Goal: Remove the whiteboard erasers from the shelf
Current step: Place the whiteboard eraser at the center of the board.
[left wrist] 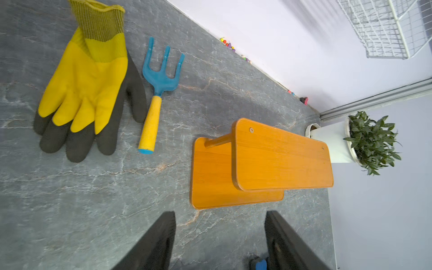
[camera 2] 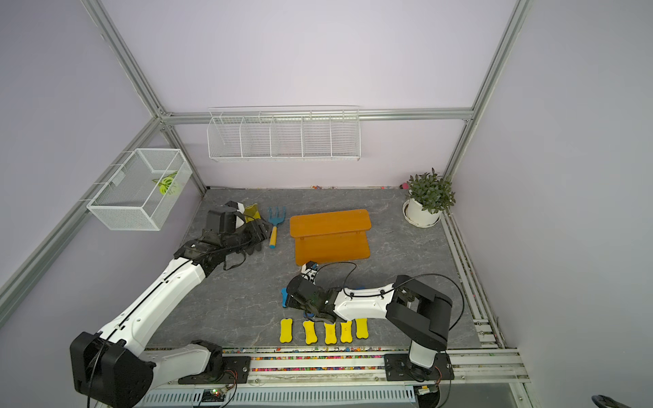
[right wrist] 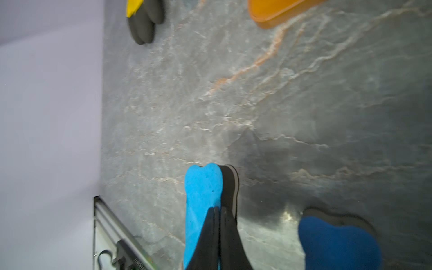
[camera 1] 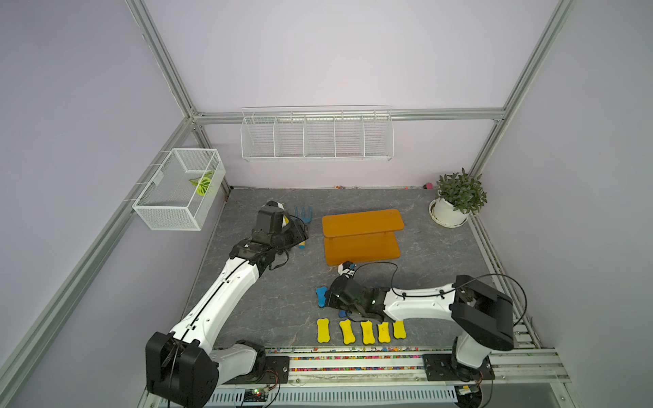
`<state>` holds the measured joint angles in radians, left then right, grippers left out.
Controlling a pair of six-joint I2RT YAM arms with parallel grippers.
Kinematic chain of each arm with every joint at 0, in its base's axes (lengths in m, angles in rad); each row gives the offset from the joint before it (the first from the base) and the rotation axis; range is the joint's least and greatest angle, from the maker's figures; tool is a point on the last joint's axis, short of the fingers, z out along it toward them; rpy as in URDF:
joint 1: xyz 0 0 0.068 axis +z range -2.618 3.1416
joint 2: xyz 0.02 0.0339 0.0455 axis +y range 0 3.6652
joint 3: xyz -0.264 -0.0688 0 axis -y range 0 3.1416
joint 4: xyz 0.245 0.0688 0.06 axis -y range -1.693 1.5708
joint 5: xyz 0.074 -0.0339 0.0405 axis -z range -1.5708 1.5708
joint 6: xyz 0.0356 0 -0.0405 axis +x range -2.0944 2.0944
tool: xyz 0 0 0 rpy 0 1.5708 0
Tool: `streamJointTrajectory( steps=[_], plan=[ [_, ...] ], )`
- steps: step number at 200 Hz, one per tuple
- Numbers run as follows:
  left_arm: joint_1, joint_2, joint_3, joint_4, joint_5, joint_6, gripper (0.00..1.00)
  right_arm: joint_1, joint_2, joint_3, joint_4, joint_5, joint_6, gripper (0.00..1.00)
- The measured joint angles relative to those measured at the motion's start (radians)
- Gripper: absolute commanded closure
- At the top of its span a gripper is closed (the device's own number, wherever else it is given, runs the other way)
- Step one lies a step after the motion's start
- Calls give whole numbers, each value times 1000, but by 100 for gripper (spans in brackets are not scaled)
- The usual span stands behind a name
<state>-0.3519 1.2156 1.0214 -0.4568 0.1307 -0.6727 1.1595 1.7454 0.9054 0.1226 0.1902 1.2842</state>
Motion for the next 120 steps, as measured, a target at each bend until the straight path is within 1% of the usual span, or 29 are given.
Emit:
streamJointTrajectory(
  steps=[19,29,52,72,76,83,95,104,120],
  plan=[
    [14,-8,-21,-6,0,1,35,1,18,9,-35,4,19,96],
    [19,-11,-27,-6,1,1,35,1,26,13,-51,3,25,93],
    [28,-16,-32,-6,8,1,35,1,37,27,-74,-3,31,77],
    [38,-17,-32,-5,18,3,34,1,37,52,-97,-14,21,61],
    [40,-18,-32,-5,20,4,34,1,37,59,-105,-15,22,56],
    [42,-18,-32,-5,23,5,34,1,36,70,-120,-16,15,51],
    [44,-18,-32,-5,28,11,32,1,26,91,-155,-17,-6,46],
    [44,-18,-32,-5,33,20,29,1,11,104,-183,-16,-27,45],
    [44,-17,-32,-6,45,39,20,1,-35,131,-241,-14,-72,42]
  ],
)
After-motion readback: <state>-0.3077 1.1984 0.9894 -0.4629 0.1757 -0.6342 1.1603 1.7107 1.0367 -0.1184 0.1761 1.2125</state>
